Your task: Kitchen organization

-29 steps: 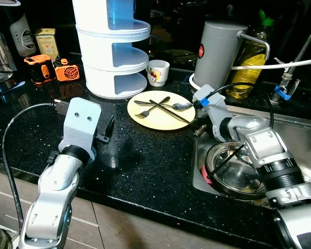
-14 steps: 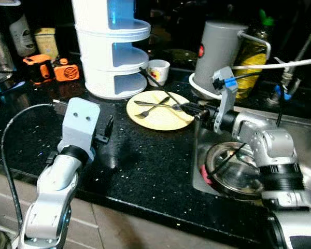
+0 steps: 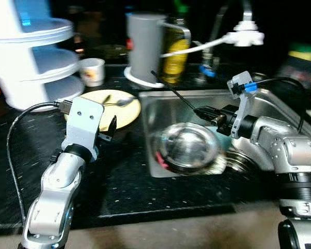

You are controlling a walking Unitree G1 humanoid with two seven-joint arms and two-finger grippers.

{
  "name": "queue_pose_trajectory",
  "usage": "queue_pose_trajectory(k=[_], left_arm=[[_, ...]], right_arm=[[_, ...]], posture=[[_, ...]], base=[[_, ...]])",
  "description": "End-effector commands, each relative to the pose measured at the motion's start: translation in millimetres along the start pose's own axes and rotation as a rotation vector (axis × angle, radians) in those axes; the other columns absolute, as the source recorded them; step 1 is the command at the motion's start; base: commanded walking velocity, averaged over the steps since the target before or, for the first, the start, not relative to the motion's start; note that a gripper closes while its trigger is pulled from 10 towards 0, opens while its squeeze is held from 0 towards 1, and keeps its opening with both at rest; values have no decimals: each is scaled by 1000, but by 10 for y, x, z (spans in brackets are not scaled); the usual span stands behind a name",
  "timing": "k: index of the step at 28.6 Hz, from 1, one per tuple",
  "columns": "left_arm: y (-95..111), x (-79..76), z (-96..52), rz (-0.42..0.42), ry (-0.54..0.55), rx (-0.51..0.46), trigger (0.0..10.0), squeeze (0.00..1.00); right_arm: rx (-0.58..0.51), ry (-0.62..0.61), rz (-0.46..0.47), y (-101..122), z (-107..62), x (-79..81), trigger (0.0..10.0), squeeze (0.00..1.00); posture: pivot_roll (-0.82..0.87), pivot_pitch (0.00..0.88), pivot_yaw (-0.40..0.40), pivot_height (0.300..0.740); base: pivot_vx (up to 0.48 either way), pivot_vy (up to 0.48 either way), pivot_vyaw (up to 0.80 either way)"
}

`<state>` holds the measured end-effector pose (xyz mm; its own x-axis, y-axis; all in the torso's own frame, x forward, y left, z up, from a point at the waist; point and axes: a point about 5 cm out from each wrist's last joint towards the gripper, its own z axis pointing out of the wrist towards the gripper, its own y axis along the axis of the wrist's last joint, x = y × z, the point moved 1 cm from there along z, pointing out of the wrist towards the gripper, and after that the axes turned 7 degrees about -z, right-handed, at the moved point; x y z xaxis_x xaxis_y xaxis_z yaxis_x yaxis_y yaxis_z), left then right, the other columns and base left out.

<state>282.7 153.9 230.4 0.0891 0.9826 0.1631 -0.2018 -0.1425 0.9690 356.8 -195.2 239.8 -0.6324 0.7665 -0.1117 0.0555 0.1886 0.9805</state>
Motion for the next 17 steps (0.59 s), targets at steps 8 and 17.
queue_pose_trajectory(k=[8,17], left_arm=[[-1,-18,9,-13,-11,-3,10000,0],[8,-17,7,-11,-7,-6,10000,0]], right_arm=[[147,-173,-39,-216,103,-122,7020,0],[214,-399,-84,-261,227,-263,10000,0]], posture=[[77,0,-53,740],[80,0,-54,740]], base=[[0,0,-373],[0,0,0]])
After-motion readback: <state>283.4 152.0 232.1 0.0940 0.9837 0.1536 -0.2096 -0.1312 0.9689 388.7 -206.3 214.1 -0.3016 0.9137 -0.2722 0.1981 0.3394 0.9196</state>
